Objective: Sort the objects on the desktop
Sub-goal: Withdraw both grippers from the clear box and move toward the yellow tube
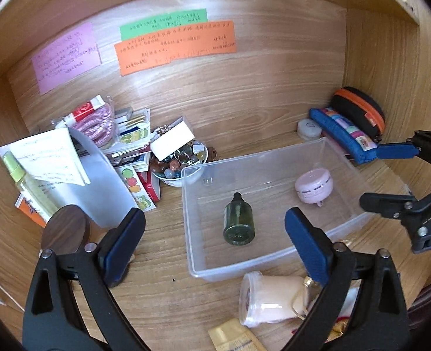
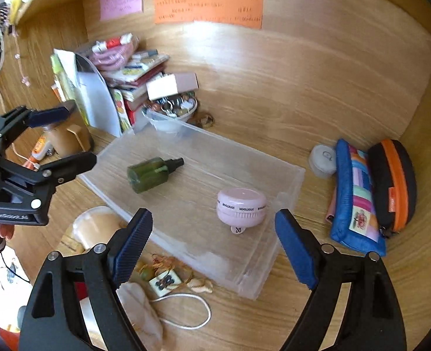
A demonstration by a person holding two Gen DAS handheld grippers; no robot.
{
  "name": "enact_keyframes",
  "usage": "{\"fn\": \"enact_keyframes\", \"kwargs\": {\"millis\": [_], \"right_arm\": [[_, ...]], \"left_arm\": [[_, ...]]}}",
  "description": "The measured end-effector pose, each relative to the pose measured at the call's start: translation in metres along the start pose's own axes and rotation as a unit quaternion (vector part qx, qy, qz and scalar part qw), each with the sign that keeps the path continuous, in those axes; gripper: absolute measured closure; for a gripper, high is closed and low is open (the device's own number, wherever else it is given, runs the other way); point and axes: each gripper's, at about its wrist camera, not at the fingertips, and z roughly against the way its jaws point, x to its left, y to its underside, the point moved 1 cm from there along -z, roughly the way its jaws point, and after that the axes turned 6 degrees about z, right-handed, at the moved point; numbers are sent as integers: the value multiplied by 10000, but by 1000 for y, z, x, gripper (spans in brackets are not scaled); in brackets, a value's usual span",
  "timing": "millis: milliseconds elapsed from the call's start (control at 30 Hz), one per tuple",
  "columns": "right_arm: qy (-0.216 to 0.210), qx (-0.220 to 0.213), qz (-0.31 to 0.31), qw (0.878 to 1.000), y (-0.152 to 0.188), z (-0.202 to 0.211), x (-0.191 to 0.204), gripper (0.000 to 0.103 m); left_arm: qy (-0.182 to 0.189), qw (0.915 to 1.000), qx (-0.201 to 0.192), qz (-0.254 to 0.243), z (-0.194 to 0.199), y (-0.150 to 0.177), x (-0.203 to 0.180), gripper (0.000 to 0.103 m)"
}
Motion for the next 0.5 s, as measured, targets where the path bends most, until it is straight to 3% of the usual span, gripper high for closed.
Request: {"fn": "enact_keyframes", "kwargs": {"millis": [300, 500], "right_arm": [[389, -697, 113, 9967, 35, 65, 7, 19], [244, -822, -154, 9962, 76, 83, 3, 19]], "left_arm": [[-96, 9995, -176, 236, 45, 24, 16, 1], [-60, 9992, 109, 386, 51, 57, 22, 0]]}}
